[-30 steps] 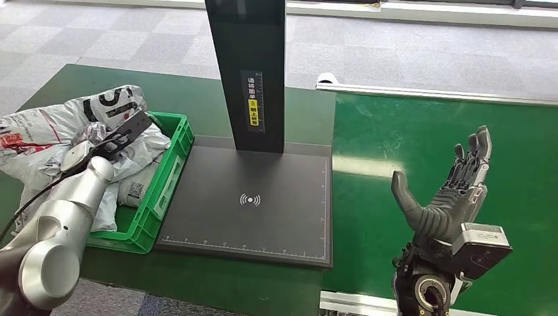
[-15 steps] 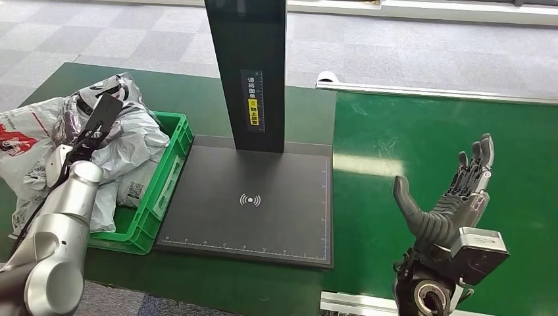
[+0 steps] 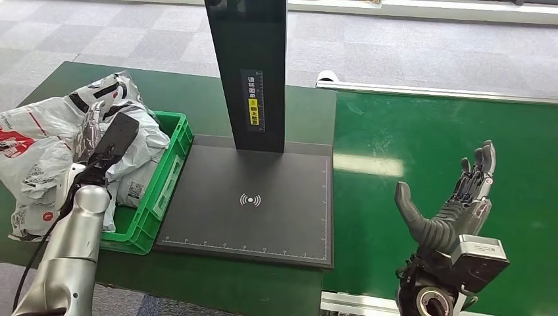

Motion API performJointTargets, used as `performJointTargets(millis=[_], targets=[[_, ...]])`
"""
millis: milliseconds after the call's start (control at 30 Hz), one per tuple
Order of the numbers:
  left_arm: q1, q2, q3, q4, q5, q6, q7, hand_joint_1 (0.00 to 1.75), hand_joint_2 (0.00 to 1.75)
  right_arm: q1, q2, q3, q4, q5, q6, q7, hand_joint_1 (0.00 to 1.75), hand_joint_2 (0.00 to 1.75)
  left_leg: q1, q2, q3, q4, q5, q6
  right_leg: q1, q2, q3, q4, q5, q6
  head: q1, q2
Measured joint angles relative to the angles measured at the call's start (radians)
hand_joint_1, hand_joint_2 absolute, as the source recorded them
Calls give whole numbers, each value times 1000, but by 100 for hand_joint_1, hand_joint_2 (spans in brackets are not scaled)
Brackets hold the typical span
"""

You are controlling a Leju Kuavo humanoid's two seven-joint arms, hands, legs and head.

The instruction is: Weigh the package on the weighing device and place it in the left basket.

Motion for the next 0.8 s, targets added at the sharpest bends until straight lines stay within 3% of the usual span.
performJointTargets(millis=[100,200,300,400,533,800], targets=[[80,-40,-29,-124,285,-48,-208,0,175,-2,1,-5,2,-14,26,2,0,175,-1,0,0,0,0,0,-1,0,0,0,0,0,0,0],[204,-97,-101,-272,570,-42,-416,0,175,-12,0,-6,19,-26,60,20,0,175,-1,0,0,0,-2,1,-1,0,0,0,0,0,0,0],[340,-153,-226,-387,687,0,-515,0,175,-20,-2,-5,59,-33,93,44,0,175,-2,0,0,0,-3,2,-2,0,0,-1,-1,1,0,0],[433,-203,-354,-422,726,31,-522,0,175,-18,-3,0,120,-36,123,54,0,175,-2,-1,-1,0,-4,2,-2,-1,0,-1,-2,2,0,0],[490,-249,-473,-361,736,51,-523,0,175,2,4,22,221,-47,136,33,0,175,-1,-1,-1,0,-4,2,-2,-1,0,-1,-2,2,0,0],[541,-261,-566,-195,669,99,-577,0,175,73,24,32,363,-77,50,-83,0,175,-1,-1,-2,0,-4,2,-1,0,-1,-1,-2,2,0,0]])
